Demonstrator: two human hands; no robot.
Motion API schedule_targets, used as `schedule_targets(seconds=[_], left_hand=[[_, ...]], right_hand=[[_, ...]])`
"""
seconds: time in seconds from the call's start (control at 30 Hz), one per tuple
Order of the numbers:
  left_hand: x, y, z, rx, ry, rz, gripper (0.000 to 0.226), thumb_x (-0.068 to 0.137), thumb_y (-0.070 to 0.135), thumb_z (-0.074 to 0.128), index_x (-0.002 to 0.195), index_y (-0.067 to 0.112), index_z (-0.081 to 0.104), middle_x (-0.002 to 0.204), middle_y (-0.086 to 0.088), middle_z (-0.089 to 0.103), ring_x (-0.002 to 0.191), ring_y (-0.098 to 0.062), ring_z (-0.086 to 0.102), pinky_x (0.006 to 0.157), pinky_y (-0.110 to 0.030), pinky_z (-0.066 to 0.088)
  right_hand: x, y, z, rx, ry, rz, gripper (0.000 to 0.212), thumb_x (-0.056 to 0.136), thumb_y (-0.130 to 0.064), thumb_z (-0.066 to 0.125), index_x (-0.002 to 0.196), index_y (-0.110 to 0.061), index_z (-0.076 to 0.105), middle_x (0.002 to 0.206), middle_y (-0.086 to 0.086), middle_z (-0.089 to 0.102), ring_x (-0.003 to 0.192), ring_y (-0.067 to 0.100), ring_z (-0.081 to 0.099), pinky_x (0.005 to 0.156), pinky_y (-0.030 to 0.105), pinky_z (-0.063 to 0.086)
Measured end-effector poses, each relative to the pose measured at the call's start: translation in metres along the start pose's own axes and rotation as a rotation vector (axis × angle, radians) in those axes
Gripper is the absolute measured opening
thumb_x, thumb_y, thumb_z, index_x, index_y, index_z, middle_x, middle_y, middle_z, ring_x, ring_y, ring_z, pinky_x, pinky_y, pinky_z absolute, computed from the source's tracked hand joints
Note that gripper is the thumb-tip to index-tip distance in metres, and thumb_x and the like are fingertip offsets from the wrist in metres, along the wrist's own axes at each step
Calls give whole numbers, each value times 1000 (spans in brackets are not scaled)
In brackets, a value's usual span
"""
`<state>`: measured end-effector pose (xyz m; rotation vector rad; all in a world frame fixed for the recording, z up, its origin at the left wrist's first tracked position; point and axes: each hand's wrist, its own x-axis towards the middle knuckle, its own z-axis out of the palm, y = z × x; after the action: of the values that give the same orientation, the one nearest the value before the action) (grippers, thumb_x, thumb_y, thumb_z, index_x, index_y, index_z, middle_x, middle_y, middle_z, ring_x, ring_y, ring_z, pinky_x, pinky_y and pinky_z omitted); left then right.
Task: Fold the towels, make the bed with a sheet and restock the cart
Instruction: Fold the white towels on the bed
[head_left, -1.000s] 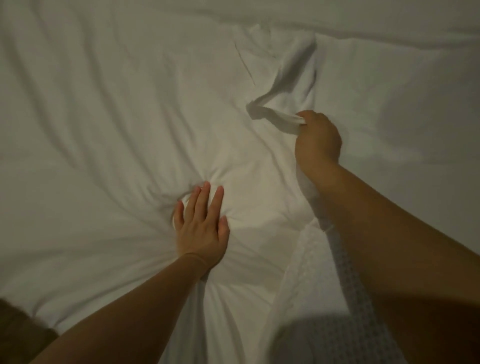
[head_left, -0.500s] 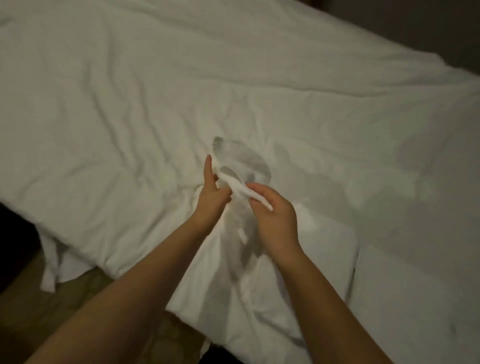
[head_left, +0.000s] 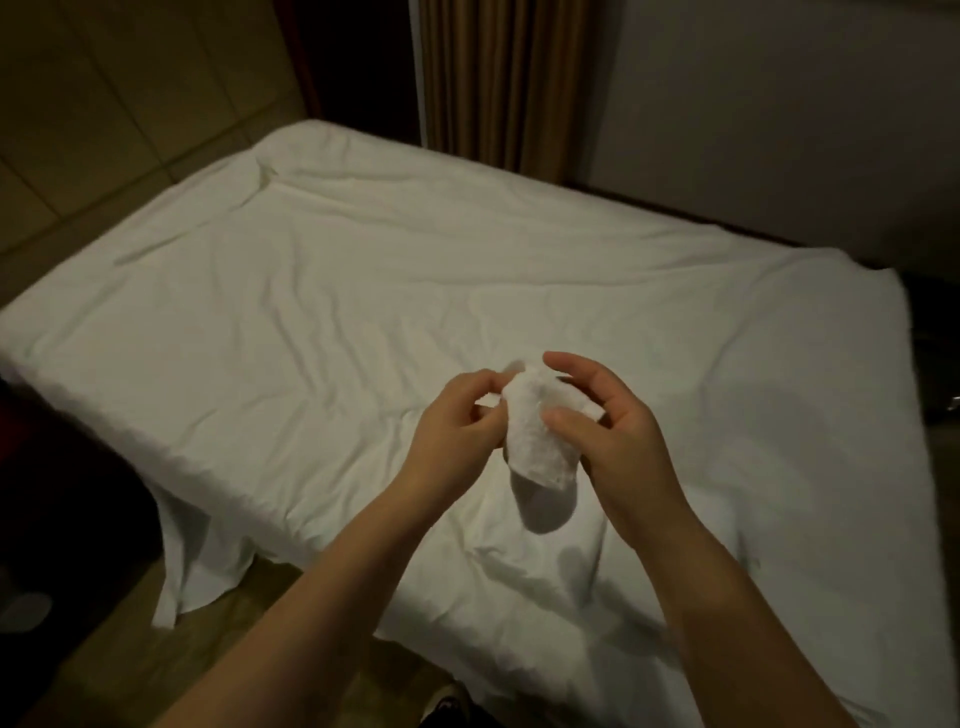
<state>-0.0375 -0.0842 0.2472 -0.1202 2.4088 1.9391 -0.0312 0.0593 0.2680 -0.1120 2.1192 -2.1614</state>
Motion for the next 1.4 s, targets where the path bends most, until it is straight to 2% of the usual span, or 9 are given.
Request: schedule_targets(seconds=[0.17,0.3,0.43,0.53,0.77,0.97,1.13,1.3,1.4], left_hand=[[-44,56,28,117,-89,295,6,70,30,61,71,24,60,107,18,53,99,1,53,78,-14,45],[-66,90,50,107,-236,430,48,60,46,56,85,7,68,115,27,52,114,0,49,95,-25,44],[-81,120,80,124,-361,452,22,58,44,58,62,23,62,82,10,64,82,-5,60,79,-27,49],[-94,131,105,182,-300,516,29,64,43,58,60,15,56,66,0,57,65,-17,54,63,-30,48],[-100,134,125,462,-227,644,31,82,18,68,56,25,52,52,14,50,55,-3,46,53,-12,35],[-101,121,137,758,-264,678,18,83,13,64,92,25,54,96,11,49,88,-12,49,72,-19,36],[-107,101,141,864,-296,637,51,91,13,52,135,37,46,107,8,46,89,-10,44,77,-22,42],[-108,89,126,783,-154,568,39,96,10,47,127,30,58,95,1,53,79,-18,51,70,-24,34],[-111,90,123,656,-101,479,30,94,8,51,116,20,67,95,-5,65,60,-14,52,64,-22,38]], right_hand=[[-50,-47,-52,89,31,-73,43,89,1,57,111,-36,57,95,-11,67,92,11,66,75,26,56],[-80,-77,-80,117,87,-114,38,88,-11,59,109,-41,52,117,-5,61,105,18,62,84,33,57],[-109,-97,-111,91,198,-154,27,89,-13,59,99,-37,54,106,-15,61,101,16,62,80,25,57],[-128,-103,-137,54,357,-198,25,89,-12,61,95,-36,58,102,-14,62,97,15,63,76,23,57],[-167,-116,-180,-396,765,-439,19,88,-9,64,93,-27,59,88,-17,58,83,2,56,70,0,42],[-184,-92,-189,-599,832,-375,15,94,-7,55,100,-17,64,102,-7,57,92,5,50,72,-9,31],[-194,-83,-200,-629,915,-335,15,95,-10,54,104,-11,66,101,-6,55,89,5,49,67,-8,32],[-201,-80,-214,-602,1023,-241,17,98,-15,50,107,-11,64,111,1,59,92,8,49,63,-3,33],[-203,-79,-218,-638,957,-160,19,99,-21,48,107,-12,62,103,2,60,79,8,51,60,8,34]])
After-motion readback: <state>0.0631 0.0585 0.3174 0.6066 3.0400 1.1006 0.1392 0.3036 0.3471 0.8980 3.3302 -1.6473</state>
